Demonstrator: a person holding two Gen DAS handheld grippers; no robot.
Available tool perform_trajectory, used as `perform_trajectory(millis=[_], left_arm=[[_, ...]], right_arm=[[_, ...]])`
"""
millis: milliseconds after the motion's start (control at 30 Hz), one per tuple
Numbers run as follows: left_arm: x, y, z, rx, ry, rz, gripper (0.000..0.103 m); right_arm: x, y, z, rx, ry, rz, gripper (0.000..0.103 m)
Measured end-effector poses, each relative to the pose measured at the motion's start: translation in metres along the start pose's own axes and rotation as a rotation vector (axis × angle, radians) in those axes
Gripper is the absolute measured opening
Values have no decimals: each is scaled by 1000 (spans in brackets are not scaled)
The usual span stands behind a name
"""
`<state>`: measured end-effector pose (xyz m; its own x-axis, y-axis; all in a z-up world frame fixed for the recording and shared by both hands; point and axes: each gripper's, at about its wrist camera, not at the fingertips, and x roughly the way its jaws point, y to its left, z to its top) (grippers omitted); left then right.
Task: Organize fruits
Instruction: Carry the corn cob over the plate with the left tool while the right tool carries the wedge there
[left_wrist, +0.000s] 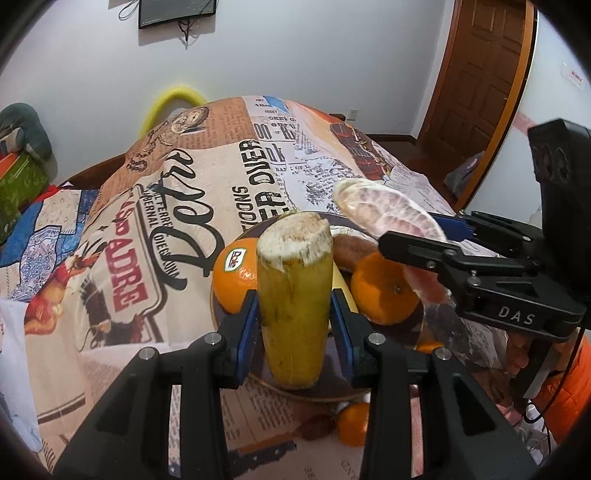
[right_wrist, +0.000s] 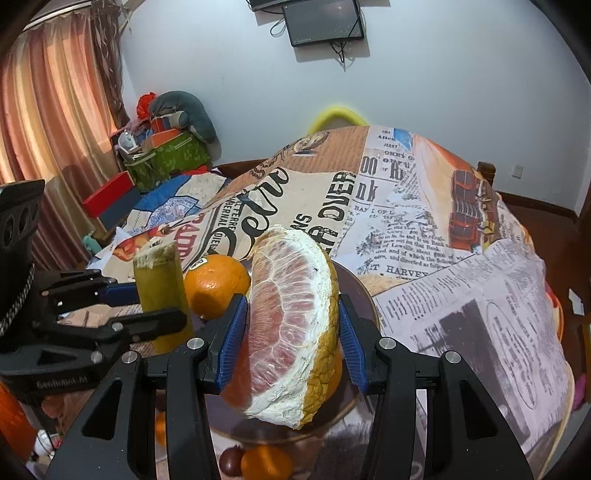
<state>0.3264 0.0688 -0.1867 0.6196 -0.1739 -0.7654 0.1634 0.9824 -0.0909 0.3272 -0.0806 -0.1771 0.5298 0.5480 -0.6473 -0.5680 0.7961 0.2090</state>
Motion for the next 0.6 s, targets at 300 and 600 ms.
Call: perform_trajectory(millis=[300, 600], left_arm=[[17, 3, 10, -23, 19, -30, 38], [22, 0, 14, -26, 27, -34, 40]], right_arm=[[26, -1, 8, -25, 69, 17, 45], [27, -3, 6, -36, 82, 18, 45]])
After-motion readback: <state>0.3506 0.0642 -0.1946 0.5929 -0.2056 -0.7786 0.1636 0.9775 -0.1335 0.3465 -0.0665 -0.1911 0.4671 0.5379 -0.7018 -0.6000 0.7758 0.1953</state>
